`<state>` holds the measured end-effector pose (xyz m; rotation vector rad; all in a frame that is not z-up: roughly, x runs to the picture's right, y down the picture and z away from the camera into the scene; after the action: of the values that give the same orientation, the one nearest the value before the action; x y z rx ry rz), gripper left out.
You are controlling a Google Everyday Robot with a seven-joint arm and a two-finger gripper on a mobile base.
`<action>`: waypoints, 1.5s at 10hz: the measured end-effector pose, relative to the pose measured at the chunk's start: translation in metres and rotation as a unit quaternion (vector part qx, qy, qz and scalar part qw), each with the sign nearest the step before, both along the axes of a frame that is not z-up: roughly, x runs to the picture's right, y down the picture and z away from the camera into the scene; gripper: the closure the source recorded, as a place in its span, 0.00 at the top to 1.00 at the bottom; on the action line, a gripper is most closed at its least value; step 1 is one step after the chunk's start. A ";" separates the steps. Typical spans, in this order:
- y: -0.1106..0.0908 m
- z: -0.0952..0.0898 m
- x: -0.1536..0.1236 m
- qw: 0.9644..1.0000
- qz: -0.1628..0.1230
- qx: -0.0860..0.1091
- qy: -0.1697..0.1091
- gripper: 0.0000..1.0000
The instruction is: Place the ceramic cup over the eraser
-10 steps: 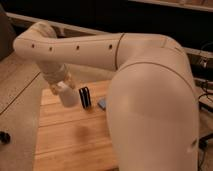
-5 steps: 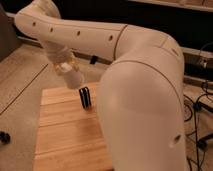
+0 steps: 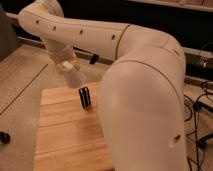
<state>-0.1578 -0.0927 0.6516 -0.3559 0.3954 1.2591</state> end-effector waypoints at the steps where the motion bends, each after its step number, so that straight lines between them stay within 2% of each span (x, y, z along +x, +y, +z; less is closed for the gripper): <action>1: 0.002 0.005 0.004 1.000 0.007 -0.003 0.001 0.00; 4: -0.010 0.040 0.030 0.998 0.057 0.011 -0.014 0.00; 5: -0.009 0.048 0.032 0.998 0.058 0.010 -0.016 0.00; 8: 0.005 0.071 0.040 0.998 0.066 -0.004 -0.013 0.00; 10: 0.016 0.090 0.043 0.996 0.086 -0.012 -0.015 0.00; 15: 0.035 0.113 0.044 0.994 0.108 -0.027 -0.018 0.00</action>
<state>-0.1133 -0.0579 0.7641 -0.4759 0.3670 1.4527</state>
